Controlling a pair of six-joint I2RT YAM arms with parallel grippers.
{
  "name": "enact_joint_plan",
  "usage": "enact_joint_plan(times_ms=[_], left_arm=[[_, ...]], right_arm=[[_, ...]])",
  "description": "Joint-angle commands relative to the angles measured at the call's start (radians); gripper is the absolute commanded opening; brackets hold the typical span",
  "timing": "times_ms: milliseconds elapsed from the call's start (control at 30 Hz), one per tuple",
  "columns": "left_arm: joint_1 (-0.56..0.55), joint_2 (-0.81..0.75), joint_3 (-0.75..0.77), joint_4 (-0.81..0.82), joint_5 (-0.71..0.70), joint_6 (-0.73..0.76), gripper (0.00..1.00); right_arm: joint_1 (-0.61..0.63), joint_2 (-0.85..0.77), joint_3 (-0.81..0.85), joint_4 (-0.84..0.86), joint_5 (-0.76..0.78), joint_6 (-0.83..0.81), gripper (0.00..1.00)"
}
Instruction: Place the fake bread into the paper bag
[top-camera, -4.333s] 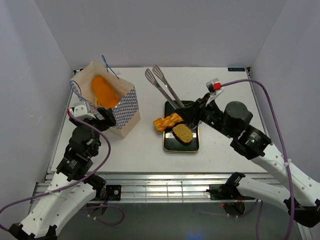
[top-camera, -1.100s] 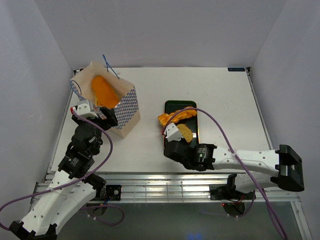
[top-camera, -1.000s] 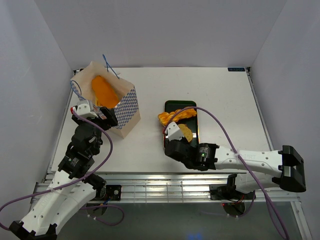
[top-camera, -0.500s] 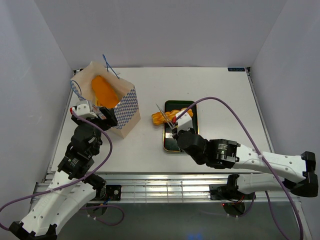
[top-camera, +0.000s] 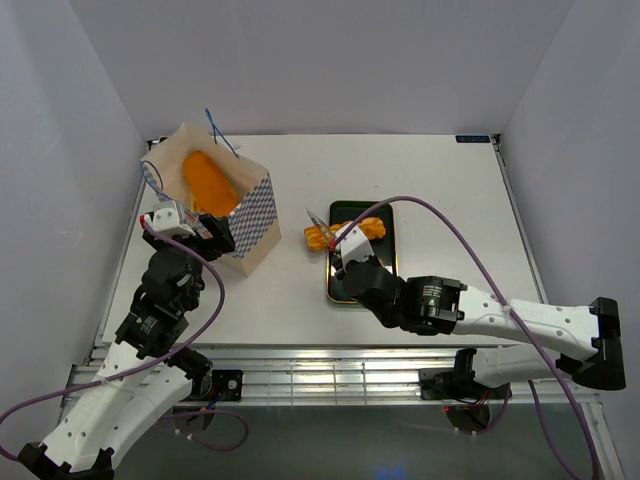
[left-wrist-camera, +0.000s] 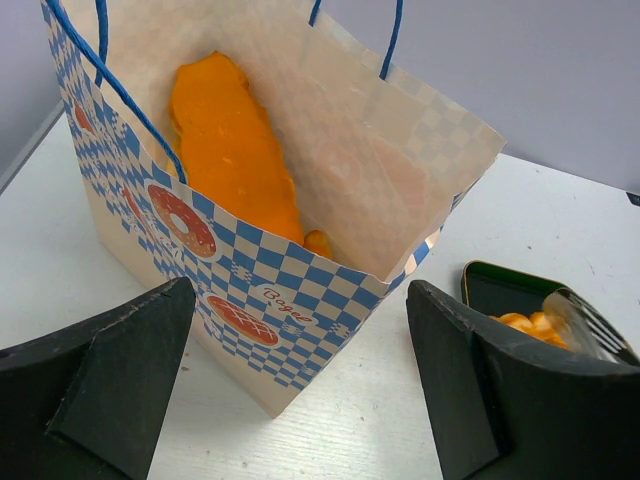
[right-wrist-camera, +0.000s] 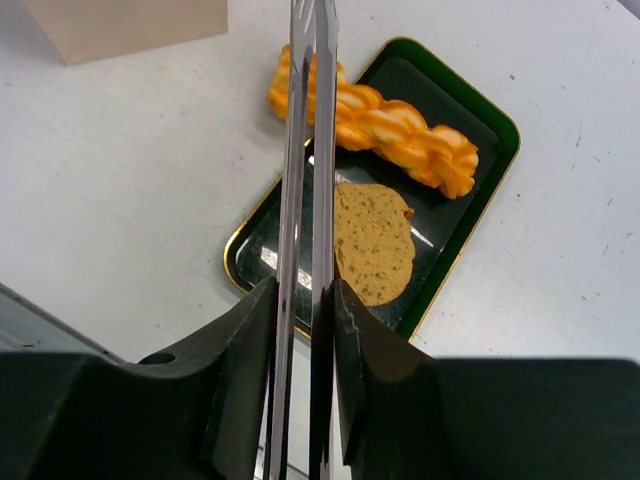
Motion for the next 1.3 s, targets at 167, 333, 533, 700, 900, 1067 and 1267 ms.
enact_joint_plan(times_ms=[167,333,533,700,900,1067,1267], left_arm=[[-0.006,-0.007,0.004,0.002,-0.002,0.007,0.97],[-0.006,-0.006,0.002,0.002,-0.001,0.007,0.97],[-0.006,-0.009,0.002,0.002,0.001,0.009,0.97],[-0.006,-0.010,0.002,0.003,-0.001,0.009,0.97],[-0.006,-0.013,0.002,0.003,-0.001,0.009,0.97],[-0.006,-0.015,0.004,0.003,0.002,0.009,0.97],[-0.006,-0.018,0.002,0.003,0.001,0.009,0.97]], right_arm=[[0.006,0.122,0.060,-0.039,0.079,-0.035,0.39],[0.006,0.176,0.077,-0.059,0.085,-0.047,0.44],[0.009,0.210,0.085,-0.055,0.058,-0.090,0.45],[0.026,0.242,0.085,-0.055,0.055,-0.118,0.46],[0.043,0.282,0.080,-0.047,0.044,-0.139,0.47],[0.047,0.316,0.082,-0.048,0.058,-0.153,0.47],[0.047,0.374,0.091,-0.045,0.087,-0.172,0.48]])
